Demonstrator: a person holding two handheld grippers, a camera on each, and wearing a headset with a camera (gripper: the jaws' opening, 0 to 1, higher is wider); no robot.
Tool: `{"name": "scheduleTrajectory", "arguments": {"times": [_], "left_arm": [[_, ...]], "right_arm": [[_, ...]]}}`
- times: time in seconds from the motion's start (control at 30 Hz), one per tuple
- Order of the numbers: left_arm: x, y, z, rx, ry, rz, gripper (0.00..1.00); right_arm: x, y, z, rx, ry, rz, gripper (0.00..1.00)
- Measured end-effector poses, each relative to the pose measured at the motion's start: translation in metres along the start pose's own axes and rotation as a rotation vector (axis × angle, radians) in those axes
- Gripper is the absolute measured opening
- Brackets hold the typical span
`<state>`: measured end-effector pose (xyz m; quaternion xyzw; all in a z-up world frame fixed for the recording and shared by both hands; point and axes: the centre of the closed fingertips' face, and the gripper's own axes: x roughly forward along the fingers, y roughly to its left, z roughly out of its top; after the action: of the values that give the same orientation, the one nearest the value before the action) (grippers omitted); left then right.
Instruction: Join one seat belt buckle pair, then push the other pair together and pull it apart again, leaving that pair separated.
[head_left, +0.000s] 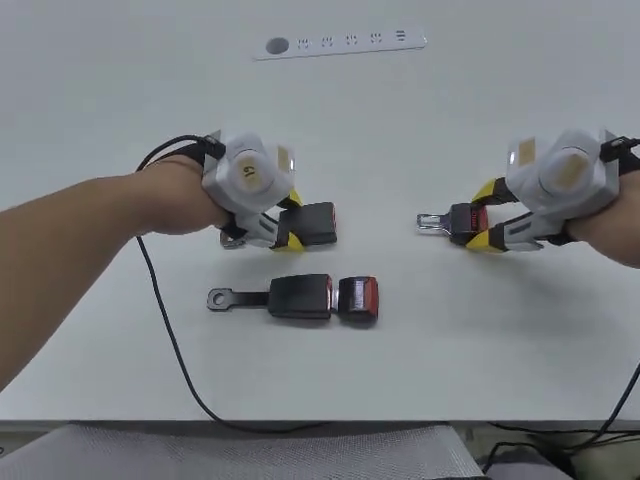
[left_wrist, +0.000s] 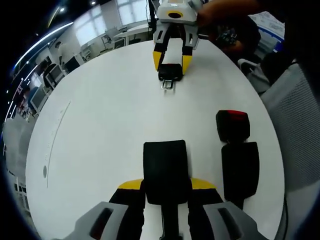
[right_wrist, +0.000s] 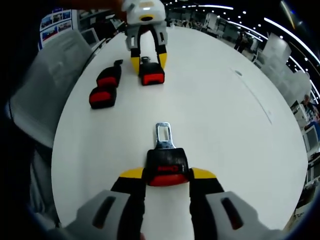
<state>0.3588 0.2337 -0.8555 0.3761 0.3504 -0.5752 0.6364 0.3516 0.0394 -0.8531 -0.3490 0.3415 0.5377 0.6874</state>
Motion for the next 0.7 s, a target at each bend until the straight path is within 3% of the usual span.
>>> {"name": "scheduleTrajectory", "arguments": {"times": [0.13,0.33,0.7], "left_arm": [[0.0,-0.001,0.0,0.021,0.002,-0.004,0.33],[0.001,-0.002,0.002,0.046,0.038,-0.012,0.33],[0.001,-0.001,0.001,0.046,0.045,-0.006,0.33]], "right_arm": [[0.001,0.0,0.002,-0.028,0.016,0.011,0.32],[0.005,0.005,0.01,-0.026,0.049,0.006,0.32],[0.033,0.016,0.058,-0.066,0.036,0.008,0.32]]}}
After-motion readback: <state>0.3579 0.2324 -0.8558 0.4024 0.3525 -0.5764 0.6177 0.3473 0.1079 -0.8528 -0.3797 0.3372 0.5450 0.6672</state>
